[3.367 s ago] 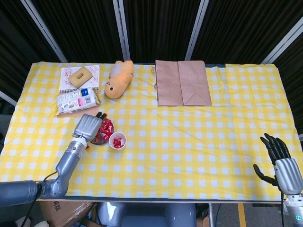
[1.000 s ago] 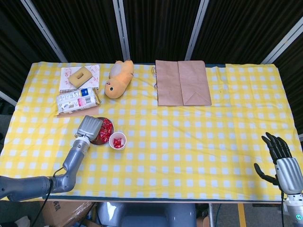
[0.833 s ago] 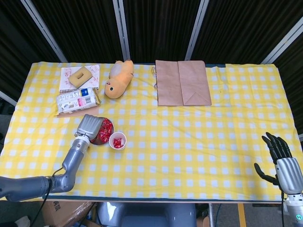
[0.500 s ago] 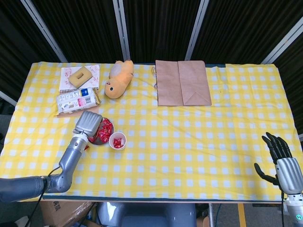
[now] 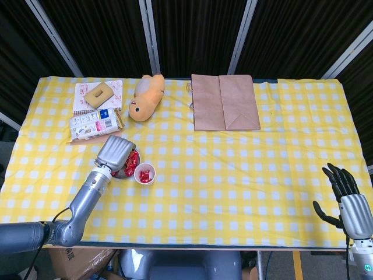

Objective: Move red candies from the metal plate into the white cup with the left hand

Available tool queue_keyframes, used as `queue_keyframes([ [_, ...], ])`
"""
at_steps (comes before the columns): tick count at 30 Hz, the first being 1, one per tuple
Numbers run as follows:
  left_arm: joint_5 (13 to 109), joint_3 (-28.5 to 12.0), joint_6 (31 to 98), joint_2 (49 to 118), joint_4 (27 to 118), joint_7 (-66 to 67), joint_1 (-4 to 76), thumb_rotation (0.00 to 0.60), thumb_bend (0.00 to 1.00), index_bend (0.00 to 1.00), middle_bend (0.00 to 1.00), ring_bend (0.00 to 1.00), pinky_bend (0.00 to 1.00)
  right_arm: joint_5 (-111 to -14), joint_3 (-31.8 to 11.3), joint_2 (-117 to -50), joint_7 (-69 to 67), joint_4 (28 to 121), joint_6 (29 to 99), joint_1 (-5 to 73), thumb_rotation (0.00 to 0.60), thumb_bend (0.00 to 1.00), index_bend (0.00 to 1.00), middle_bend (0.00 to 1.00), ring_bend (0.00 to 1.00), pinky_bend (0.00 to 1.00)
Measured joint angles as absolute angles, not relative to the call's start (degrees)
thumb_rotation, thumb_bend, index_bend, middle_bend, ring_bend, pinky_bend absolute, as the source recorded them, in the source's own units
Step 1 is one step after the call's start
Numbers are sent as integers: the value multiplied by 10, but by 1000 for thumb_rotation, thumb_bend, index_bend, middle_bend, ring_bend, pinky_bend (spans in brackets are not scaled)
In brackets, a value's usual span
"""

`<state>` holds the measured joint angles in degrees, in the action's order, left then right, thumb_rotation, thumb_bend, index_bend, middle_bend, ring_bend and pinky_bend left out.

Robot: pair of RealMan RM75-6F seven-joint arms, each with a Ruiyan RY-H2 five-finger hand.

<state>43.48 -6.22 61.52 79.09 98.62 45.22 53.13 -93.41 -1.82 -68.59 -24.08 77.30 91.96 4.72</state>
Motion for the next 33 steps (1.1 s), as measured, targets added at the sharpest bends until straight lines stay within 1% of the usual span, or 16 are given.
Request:
queue_keyframes([
  [11, 446, -59, 619, 813, 1015, 473, 545, 600, 374, 597, 606, 969, 927, -936, -18, -686, -243, 773, 922, 47, 600, 424, 0, 0, 0, 0],
  [17, 436, -54, 623, 829, 1014, 483, 549, 600, 333, 511, 541, 968, 927, -939, -17, -685, -244, 773, 926, 46, 600, 424, 0, 0, 0, 0],
  [28, 432, -58, 628, 835, 1012, 480, 551, 600, 329, 482, 492, 968, 927, -942, -17, -685, -245, 773, 929, 46, 600, 424, 0, 0, 0, 0],
  [30, 434, -59, 630, 835, 1013, 476, 550, 600, 309, 469, 476, 968, 927, -941, -17, -685, -246, 772, 929, 46, 600, 423, 0, 0, 0, 0],
  [33, 437, -62, 634, 829, 1015, 468, 547, 600, 239, 405, 411, 968, 927, -941, -17, -685, -246, 772, 929, 46, 600, 423, 0, 0, 0, 0],
])
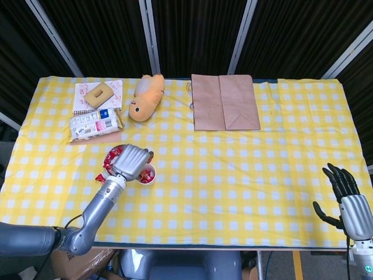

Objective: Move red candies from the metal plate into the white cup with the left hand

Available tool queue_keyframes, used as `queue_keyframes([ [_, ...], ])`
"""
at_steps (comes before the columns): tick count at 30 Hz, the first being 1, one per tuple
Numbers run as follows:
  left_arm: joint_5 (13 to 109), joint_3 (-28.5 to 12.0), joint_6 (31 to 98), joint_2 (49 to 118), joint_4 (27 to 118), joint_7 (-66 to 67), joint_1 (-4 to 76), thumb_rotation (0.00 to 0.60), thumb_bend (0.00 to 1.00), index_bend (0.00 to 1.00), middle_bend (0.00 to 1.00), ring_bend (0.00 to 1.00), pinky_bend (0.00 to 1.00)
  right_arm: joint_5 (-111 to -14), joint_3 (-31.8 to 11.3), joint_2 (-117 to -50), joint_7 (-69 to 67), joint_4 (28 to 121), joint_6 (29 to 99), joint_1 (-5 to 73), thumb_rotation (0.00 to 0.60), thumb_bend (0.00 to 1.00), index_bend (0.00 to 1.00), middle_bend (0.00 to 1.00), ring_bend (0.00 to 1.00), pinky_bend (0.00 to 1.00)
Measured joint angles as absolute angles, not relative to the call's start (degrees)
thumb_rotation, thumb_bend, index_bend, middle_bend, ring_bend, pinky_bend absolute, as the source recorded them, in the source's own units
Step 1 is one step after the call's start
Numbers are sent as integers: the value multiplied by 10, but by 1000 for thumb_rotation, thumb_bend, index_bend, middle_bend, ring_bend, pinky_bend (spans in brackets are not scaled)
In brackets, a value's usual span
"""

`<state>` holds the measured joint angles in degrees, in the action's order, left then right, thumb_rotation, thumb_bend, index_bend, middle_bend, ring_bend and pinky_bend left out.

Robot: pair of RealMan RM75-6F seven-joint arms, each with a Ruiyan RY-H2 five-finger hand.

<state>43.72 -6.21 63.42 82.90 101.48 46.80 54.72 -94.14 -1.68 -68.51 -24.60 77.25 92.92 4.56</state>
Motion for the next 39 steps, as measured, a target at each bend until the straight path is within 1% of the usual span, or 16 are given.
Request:
queue_keyframes([
  [2, 437, -64, 637, 821, 1015, 466, 545, 600, 207, 364, 369, 968, 927, -942, -17, -686, -246, 772, 930, 46, 600, 424, 0, 0, 0, 0],
  [4, 434, -64, 639, 811, 1016, 464, 543, 600, 153, 287, 293, 967, 927, -942, -17, -686, -246, 772, 931, 46, 600, 423, 0, 0, 0, 0],
  [5, 431, -64, 638, 803, 1016, 464, 541, 600, 140, 263, 271, 966, 927, -942, -17, -686, -246, 773, 930, 46, 600, 423, 0, 0, 0, 0],
  [8, 414, -60, 632, 784, 1016, 468, 540, 600, 131, 231, 255, 966, 927, -943, -17, -686, -246, 772, 931, 46, 600, 424, 0, 0, 0, 0],
  [14, 388, -40, 619, 754, 1011, 471, 529, 600, 131, 225, 251, 966, 927, -941, -18, -686, -248, 772, 931, 45, 600, 424, 0, 0, 0, 0],
  [22, 382, -16, 610, 747, 970, 449, 504, 600, 131, 204, 240, 966, 927, -943, -16, -686, -246, 773, 929, 46, 600, 424, 0, 0, 0, 0],
  [30, 390, -14, 593, 771, 893, 434, 498, 600, 131, 176, 223, 966, 927, -940, -16, -686, -244, 774, 927, 46, 600, 424, 0, 0, 0, 0],
  [35, 394, -15, 576, 797, 844, 435, 501, 600, 131, 124, 190, 966, 927, -939, -17, -686, -247, 774, 925, 46, 600, 424, 0, 0, 0, 0],
  [39, 389, -16, 561, 816, 807, 438, 504, 600, 131, 120, 187, 966, 927, -937, -18, -685, -252, 774, 924, 47, 600, 424, 0, 0, 0, 0],
])
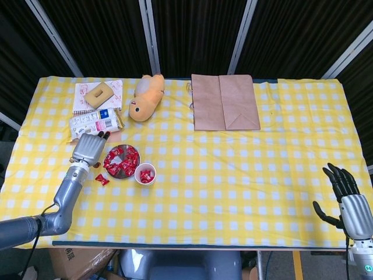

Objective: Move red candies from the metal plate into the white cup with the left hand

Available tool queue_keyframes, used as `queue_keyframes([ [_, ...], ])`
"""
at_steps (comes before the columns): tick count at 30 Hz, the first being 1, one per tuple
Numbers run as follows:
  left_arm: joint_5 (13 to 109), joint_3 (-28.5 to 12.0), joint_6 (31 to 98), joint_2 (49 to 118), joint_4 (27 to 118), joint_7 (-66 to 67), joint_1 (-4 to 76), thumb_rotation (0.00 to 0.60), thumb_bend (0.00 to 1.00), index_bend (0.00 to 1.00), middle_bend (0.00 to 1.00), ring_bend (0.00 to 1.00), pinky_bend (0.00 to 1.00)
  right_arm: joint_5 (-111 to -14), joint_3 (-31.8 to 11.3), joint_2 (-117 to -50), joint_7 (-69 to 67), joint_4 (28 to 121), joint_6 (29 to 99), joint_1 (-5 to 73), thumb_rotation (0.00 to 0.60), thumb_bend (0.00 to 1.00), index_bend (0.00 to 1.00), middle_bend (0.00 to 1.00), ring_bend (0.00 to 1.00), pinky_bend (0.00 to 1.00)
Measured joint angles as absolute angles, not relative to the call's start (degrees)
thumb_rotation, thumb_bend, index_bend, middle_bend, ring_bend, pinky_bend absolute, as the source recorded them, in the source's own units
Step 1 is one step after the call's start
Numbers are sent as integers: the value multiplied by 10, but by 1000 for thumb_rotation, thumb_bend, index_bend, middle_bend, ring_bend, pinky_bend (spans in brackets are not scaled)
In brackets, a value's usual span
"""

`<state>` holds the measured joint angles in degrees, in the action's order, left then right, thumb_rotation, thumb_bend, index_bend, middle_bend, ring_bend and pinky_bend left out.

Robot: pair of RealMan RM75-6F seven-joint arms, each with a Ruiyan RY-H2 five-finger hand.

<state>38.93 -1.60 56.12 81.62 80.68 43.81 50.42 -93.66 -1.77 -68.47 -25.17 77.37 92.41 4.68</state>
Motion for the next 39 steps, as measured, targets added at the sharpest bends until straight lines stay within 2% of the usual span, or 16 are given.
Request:
queue_keyframes([
  [10, 385, -21, 528, 849, 752, 437, 509, 600, 131, 148, 189, 966, 927, -933, -19, -684, -253, 775, 921, 48, 600, 424, 0, 0, 0, 0],
  [20, 404, -32, 532, 879, 725, 430, 511, 600, 131, 160, 205, 966, 927, -932, -21, -685, -253, 775, 922, 47, 600, 424, 0, 0, 0, 0],
  [39, 428, -35, 546, 891, 766, 445, 509, 600, 131, 177, 217, 966, 927, -936, -20, -683, -259, 775, 928, 46, 600, 424, 0, 0, 0, 0],
])
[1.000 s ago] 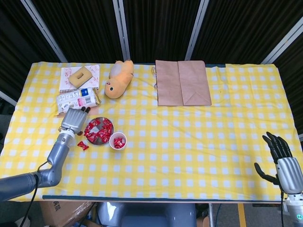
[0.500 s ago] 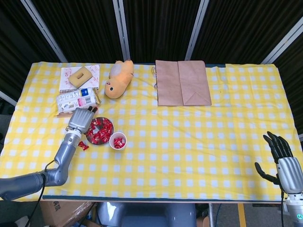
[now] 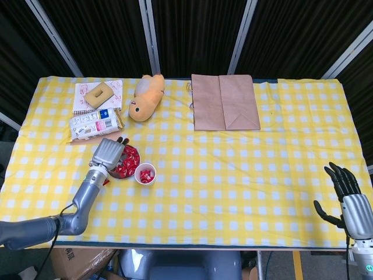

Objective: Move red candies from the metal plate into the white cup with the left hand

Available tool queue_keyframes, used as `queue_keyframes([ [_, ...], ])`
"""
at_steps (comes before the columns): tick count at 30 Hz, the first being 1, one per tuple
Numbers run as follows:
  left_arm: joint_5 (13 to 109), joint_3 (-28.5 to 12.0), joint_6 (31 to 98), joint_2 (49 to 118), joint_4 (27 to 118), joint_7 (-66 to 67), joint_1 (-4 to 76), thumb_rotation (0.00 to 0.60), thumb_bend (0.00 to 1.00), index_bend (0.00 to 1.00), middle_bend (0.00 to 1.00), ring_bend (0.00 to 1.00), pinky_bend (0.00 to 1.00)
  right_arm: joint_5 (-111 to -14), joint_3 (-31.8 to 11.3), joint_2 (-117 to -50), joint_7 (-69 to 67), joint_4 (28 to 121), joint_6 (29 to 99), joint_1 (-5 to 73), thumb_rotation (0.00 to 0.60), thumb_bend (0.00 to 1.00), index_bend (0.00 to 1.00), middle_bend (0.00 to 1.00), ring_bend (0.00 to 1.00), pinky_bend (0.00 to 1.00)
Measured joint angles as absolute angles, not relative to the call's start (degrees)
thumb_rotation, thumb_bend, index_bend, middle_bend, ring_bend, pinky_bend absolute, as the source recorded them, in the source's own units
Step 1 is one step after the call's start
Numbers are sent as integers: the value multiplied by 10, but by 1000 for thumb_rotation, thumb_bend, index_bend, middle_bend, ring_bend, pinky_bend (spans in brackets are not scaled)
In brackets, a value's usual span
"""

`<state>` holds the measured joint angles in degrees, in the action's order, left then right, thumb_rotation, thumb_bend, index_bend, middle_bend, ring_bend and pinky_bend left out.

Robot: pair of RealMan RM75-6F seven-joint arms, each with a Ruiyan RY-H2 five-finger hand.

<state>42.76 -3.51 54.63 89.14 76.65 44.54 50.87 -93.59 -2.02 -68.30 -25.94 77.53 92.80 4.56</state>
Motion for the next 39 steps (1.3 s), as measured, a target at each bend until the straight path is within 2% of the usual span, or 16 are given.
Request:
queue_keyframes([
  [7, 426, -39, 548, 850, 809, 447, 506, 600, 131, 177, 211, 965, 927, -938, -20, -682, -261, 778, 930, 45, 600, 424, 0, 0, 0, 0],
  [16, 463, -32, 498, 821, 838, 418, 515, 600, 131, 180, 207, 965, 927, -934, -21, -683, -260, 776, 926, 46, 600, 423, 0, 0, 0, 0],
  [30, 487, -13, 469, 837, 825, 398, 527, 600, 131, 179, 182, 965, 927, -934, -21, -683, -262, 776, 926, 46, 600, 424, 0, 0, 0, 0],
  [39, 487, -5, 469, 852, 812, 398, 528, 600, 131, 252, 234, 966, 927, -934, -21, -682, -263, 777, 926, 46, 600, 424, 0, 0, 0, 0],
])
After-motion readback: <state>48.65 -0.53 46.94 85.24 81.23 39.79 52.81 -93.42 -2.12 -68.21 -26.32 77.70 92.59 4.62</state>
